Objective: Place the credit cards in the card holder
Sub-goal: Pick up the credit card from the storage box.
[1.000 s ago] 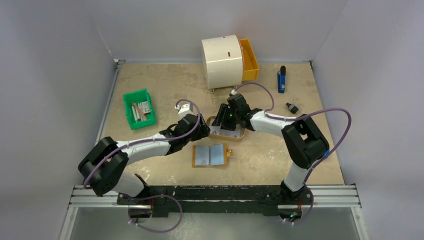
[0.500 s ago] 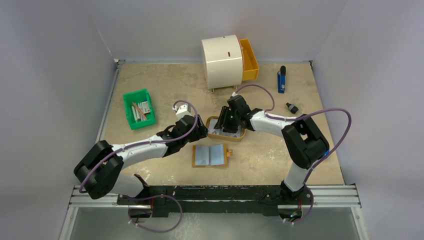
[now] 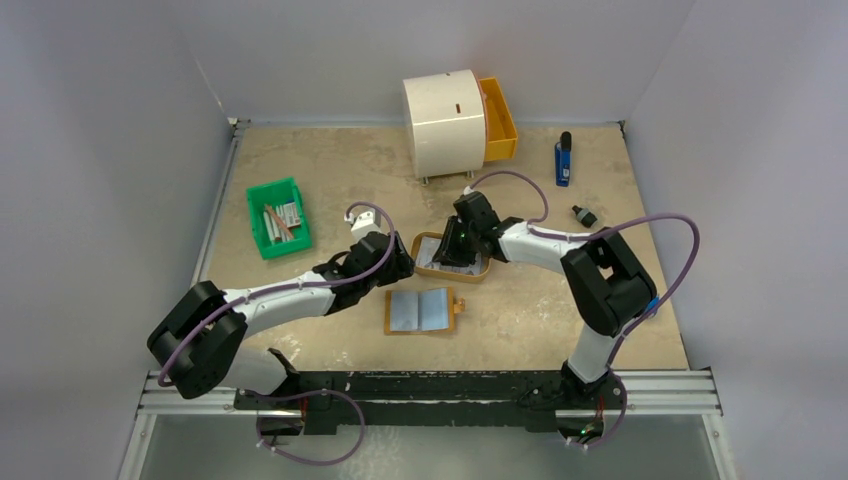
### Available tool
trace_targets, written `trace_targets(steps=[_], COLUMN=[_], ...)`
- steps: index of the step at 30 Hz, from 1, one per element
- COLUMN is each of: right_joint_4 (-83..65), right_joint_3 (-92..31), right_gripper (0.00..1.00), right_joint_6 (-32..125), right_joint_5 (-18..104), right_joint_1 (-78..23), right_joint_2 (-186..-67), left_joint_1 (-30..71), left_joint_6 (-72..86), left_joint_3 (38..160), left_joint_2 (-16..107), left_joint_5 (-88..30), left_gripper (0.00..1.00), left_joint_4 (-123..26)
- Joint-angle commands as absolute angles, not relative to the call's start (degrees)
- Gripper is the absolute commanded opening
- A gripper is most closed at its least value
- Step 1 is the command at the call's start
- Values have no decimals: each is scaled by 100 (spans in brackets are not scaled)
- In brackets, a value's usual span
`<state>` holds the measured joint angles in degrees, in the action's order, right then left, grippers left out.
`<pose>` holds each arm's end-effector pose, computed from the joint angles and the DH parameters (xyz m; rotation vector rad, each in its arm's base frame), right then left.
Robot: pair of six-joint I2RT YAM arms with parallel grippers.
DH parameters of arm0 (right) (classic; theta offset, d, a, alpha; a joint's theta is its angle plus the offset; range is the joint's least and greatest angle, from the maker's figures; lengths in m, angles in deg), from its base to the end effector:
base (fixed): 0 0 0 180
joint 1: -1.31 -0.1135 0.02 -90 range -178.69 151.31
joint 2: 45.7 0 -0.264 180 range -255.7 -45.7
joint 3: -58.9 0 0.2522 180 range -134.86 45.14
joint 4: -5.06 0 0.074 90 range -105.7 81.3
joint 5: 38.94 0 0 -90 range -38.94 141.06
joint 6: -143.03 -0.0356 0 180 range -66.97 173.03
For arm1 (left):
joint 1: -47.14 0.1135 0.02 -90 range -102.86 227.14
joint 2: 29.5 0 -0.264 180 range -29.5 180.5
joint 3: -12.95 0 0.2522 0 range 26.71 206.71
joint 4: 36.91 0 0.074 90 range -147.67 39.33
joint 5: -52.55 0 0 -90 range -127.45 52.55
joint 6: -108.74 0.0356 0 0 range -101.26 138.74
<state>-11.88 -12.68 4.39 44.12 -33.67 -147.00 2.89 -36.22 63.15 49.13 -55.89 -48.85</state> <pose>0.2973 0.2132 0.1678 0.2415 2.5317 0.7884 0.2026 -0.1816 0.1824 -0.3846 2.2626 -0.5652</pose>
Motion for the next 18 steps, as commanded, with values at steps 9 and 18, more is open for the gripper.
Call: trace_targets(steps=[9, 18], right_joint_4=[-1151, -1146], right_joint_3=[-885, -742], right_gripper=[21, 18], right_joint_6=[295, 286], right_joint_5=[4693, 4702], right_joint_1=[-3358, -3341], right_joint_2=[-14300, -14145], left_joint_1=[327, 326], left_joint_6=[-3669, -3665], left_joint_3=[6272, 6269], left_joint_2=[4762, 4766], left_joint_5=[-5694, -5705], left_gripper=[61, 60], left_joint_4=[-4795, -4817])
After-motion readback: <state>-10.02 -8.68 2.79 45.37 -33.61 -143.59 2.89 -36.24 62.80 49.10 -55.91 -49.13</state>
